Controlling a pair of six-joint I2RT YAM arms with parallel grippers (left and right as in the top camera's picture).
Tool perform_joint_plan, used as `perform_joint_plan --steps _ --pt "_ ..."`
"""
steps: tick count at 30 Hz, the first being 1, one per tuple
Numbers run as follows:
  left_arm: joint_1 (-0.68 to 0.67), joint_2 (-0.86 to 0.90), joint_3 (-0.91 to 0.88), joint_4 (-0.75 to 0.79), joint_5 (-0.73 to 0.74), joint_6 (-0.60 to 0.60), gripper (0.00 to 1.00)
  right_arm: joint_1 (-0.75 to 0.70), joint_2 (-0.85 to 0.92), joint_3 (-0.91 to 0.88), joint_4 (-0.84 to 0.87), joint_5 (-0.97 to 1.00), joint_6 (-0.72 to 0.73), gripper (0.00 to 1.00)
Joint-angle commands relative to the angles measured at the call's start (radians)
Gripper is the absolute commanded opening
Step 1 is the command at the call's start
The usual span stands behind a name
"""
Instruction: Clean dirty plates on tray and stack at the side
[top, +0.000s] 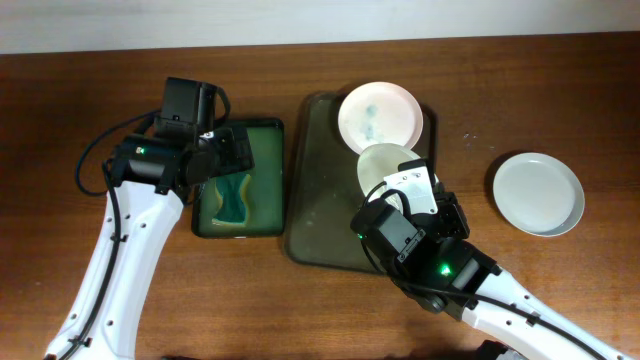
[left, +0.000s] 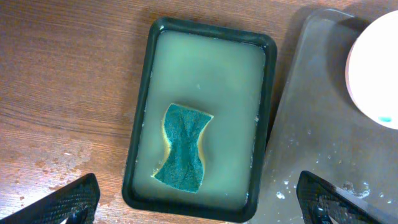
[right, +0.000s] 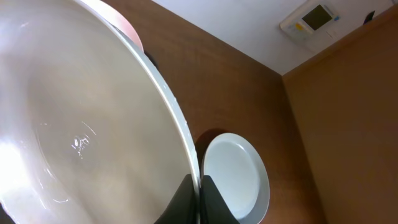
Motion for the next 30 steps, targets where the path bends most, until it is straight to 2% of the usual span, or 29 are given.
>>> perform_joint_plan --steps 1,17,19,20,23,30 --pt "-0.002 -0.002 0.018 -0.001 0.003 0.007 0.99 0.008 0.002 -0.002 0.003 0.038 0.002 0.04" --pt "-0.002 -0.002 0.018 -0.001 0.003 0.007 0.99 0.006 0.002 -0.002 0.005 0.040 -0.003 0.04" --pt "-0.002 -0.002 0.018 -0.001 0.003 0.007 0.99 0.006 0.002 -0.002 0.008 0.074 -0.098 0.04" --pt "-0.002 -0.002 0.018 -0.001 0.003 0.007 0.99 0.008 0.002 0.000 0.008 0.109 -0.100 0.04" --pt "-0.002 -0.002 0.018 -0.001 0.003 0.007 0.99 0.139 0.000 0.024 -0.002 0.223 -0.111 0.04" --pt "-0.002 -0.002 0.018 -0.001 0.003 0.007 0.99 0.151 0.006 0.024 0.004 0.244 -0.111 0.04"
